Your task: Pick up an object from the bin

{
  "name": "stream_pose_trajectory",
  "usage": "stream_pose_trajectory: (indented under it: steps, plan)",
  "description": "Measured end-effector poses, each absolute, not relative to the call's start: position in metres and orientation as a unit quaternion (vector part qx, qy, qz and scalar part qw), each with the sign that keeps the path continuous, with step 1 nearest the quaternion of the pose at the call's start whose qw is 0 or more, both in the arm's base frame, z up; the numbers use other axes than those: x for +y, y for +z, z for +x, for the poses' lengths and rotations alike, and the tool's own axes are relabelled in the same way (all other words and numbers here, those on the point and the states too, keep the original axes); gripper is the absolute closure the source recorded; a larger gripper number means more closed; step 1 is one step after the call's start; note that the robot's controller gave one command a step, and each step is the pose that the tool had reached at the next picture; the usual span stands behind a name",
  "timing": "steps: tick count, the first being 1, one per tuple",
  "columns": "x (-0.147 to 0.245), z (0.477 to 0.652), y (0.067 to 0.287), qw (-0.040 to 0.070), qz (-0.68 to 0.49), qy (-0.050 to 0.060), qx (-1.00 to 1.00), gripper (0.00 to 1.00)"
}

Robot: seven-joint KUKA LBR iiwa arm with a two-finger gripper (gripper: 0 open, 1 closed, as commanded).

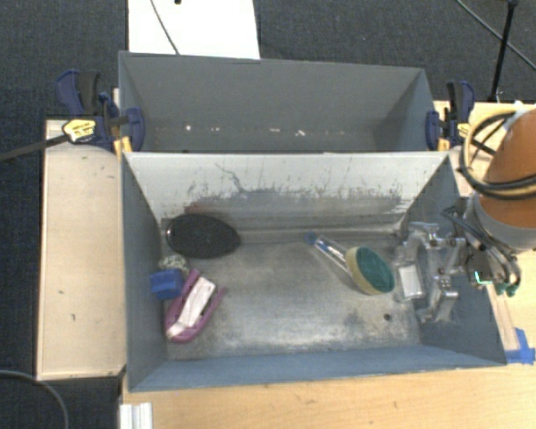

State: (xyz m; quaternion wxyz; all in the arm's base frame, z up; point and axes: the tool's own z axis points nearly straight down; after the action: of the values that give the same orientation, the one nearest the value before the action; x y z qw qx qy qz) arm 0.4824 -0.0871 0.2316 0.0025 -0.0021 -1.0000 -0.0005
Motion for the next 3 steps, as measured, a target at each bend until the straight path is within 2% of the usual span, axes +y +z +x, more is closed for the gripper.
stream_pose_trajectory:
  steps: [1, 2, 3]
  plan:
    - [-0.076, 0.522, 0.087, -0.005, -0.009, 0.0, -1.0, 0.0]
    - [-0.113, 0.531, 0.075, -0.013, -0.021, 0.001, -1.0, 0.0]
    - [-0.112, 0.53, 0.075, -0.01, -0.017, 0.001, -1.0, 1.0]
